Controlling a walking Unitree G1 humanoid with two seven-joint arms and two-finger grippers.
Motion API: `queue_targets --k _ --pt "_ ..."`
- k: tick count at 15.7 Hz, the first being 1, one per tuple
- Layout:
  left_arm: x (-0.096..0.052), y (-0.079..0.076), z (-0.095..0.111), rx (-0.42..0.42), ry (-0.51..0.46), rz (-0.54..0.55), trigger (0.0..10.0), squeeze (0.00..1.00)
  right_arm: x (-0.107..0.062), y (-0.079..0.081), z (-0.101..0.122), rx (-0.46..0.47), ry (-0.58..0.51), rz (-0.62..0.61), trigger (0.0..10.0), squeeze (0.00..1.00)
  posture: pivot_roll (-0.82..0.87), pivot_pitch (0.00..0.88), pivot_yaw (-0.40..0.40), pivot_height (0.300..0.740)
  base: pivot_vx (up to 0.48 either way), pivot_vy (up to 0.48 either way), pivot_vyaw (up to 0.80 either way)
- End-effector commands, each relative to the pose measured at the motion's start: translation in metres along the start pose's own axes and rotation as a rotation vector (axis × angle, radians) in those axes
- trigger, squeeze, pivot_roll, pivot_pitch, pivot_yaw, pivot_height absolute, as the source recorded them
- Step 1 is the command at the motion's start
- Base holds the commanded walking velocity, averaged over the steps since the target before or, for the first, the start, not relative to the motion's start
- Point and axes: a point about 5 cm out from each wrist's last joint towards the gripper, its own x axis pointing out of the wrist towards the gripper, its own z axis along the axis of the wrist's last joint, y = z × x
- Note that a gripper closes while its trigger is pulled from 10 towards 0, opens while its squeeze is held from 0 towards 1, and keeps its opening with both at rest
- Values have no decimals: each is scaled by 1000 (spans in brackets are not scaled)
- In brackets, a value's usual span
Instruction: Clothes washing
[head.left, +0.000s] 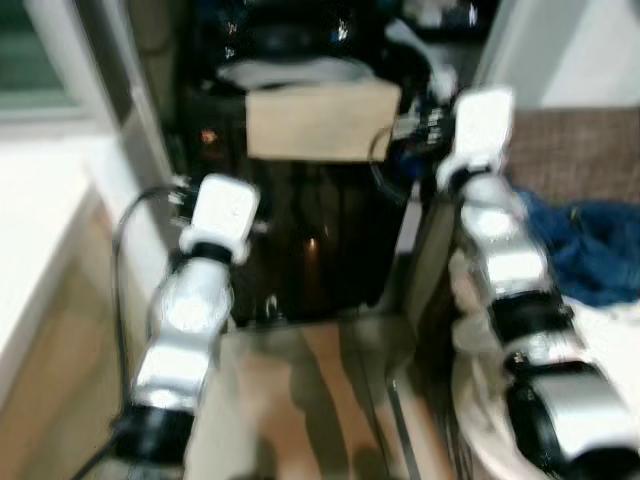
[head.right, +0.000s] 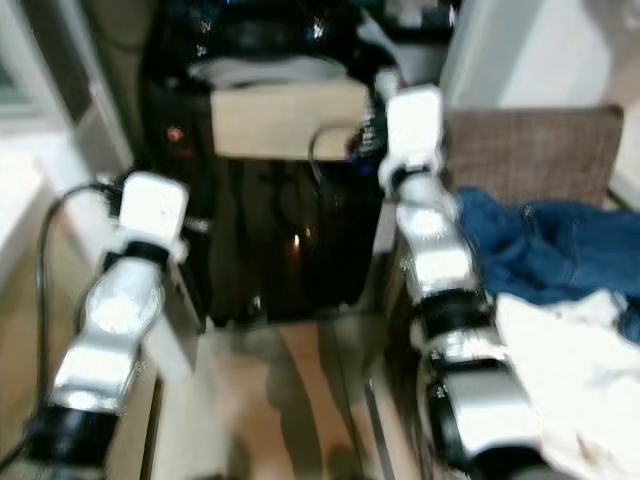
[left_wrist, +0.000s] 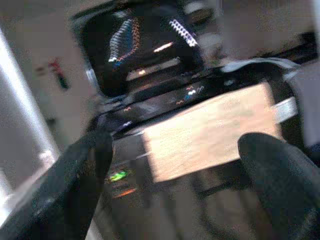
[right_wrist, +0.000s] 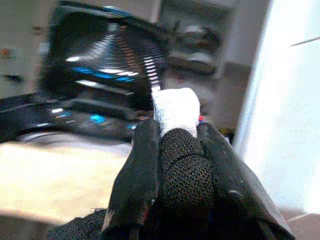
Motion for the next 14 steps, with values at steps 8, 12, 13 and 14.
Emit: queue_targets --k 8,12,13,14 --pt "1 9 6 8 -32 24 10000 0 10 14 2 28 1 42 10000 0 -14 0 -22 716 480 0 0" --pt "2 8 8 -21 -50 22 10000 0 17 11 3 67 30 21 10000 0 -14 0 -21 716 480 0 0" --pt "2 7 8 -16 -47 18 10000 0 21 10 4 92 45 12 10000 0 -15 0 -19 716 480 0 0" --pt "2 7 8 -14 -46 17 10000 0 23 8 5 102 51 3 10000 0 -15 0 -19 716 480 0 0"
